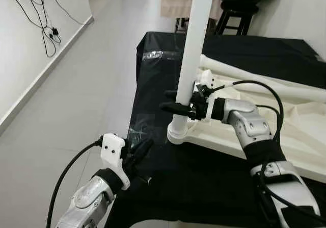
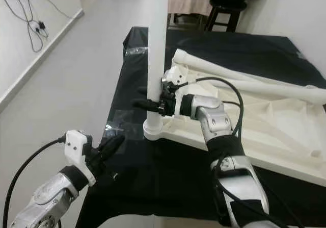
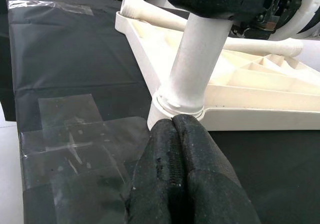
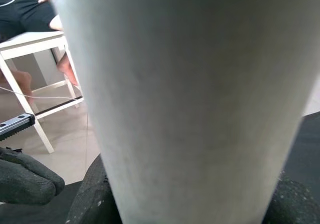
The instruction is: Building children table
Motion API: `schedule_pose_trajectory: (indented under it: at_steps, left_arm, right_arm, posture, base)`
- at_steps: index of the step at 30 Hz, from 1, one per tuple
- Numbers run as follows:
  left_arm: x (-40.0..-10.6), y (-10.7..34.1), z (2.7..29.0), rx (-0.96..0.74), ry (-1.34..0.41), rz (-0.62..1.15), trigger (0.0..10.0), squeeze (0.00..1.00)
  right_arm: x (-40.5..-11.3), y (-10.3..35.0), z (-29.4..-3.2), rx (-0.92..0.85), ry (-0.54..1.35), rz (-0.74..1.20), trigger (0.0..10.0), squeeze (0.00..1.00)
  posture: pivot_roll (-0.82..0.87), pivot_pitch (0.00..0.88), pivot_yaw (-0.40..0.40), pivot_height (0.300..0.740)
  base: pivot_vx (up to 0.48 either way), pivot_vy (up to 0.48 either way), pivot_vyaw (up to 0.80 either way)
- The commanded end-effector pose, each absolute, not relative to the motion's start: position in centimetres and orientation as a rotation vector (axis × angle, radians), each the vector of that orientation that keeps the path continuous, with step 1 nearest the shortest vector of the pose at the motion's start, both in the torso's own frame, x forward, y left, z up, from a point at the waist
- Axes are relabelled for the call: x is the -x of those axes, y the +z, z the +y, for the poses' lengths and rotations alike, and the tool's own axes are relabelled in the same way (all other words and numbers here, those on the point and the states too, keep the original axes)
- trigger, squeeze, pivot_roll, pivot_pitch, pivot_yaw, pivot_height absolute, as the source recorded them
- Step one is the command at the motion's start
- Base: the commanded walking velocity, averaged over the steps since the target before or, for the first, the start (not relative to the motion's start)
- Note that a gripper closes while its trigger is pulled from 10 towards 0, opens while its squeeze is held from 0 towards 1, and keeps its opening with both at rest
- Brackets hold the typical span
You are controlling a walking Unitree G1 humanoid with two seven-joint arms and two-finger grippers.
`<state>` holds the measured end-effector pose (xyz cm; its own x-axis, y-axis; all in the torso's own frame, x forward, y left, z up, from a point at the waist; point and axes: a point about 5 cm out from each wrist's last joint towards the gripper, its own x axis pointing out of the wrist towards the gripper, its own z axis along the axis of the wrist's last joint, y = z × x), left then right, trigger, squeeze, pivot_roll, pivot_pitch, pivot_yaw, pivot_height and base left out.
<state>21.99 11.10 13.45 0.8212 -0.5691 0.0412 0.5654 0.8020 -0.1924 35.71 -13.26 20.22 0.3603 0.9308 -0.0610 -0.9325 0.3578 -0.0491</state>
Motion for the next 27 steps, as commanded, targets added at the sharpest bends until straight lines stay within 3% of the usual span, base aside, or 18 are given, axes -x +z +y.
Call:
schedule_pose_trajectory:
  at_steps: [1,9,10,12,15,21,22,23,25,26,27]
  left_arm:
    - [-21.9,13.3,11.2,0.198,-0.603,0.026,10.0,0.0]
    - [-21.7,13.2,11.4,0.199,-0.605,0.031,10.0,0.0]
    - [-21.7,13.2,11.5,0.197,-0.604,0.031,10.0,0.0]
    - [-21.8,13.0,11.8,0.188,-0.604,0.038,10.0,0.0]
    - [-21.7,12.8,11.9,0.185,-0.604,0.042,10.0,0.0]
    - [-21.8,12.8,11.9,0.175,-0.592,0.037,10.0,0.0]
    - [-21.8,12.8,11.8,0.176,-0.591,0.037,10.0,0.0]
    - [-21.8,12.8,11.8,0.177,-0.593,0.038,10.0,0.0]
    - [-21.8,12.8,11.8,0.177,-0.593,0.038,10.0,0.0]
    - [-21.8,12.8,11.8,0.178,-0.595,0.038,10.0,0.0]
    - [-21.8,12.8,11.7,0.182,-0.6,0.04,10.0,0.0]
  right_arm:
    - [-35.4,19.1,-14.2,0.066,1.198,0.055,0.0,0.0]
    - [-32.6,15.4,-14.5,0.14,0.975,0.124,0.0,0.0]
    - [-32.6,13.4,-14.4,0.073,0.541,0.186,0.0,0.0]
    - [-30.4,11.7,-10.8,0.16,0.506,0.24,0.0,0.0]
    - [-30.4,12.2,-10.0,0.078,0.538,0.227,0.0,0.0]
    - [-30.3,10.7,-9.7,0.185,0.577,0.291,0.0,0.0]
    - [-30.2,10.7,-9.9,0.185,0.564,0.298,1.8,0.0]
    - [-30.2,10.7,-9.9,0.156,0.578,0.304,10.0,0.0]
    - [-30.2,10.7,-9.9,0.156,0.578,0.304,10.0,0.0]
    - [-30.0,10.7,-9.8,0.136,0.57,0.31,10.0,1.0]
    - [-29.9,11.6,-9.2,0.104,0.641,0.271,10.0,1.0]
  posture:
    - [0.06,0.084,-0.064,0.74]
    - [0.06,0.088,-0.089,0.74]
    - [0.05,0.084,-0.081,0.74]
    - [0.04,0.071,-0.054,0.74]
    - [0.03,0.064,-0.055,0.74]
    - [0.06,0.057,-0.067,0.74]
    - [0.06,0.057,-0.067,0.74]
    - [0.06,0.06,-0.066,0.74]
    - [0.06,0.06,-0.066,0.74]
    - [0.06,0.06,-0.066,0.74]
    - [0.06,0.058,-0.062,0.74]
  base:
    - [0.0,0.0,0.0]
    - [0.0,0.0,0.0]
    - [0.0,0.0,0.0]
    - [0.0,0.0,0.0]
    - [0.0,0.0,0.0]
    - [0.0,0.0,0.0]
    - [0.0,0.0,0.0]
    - [0.0,0.0,0.0]
    - [0.0,0.0,0.0]
    - [0.0,0.0,0.0]
    - [0.0,0.0,0.0]
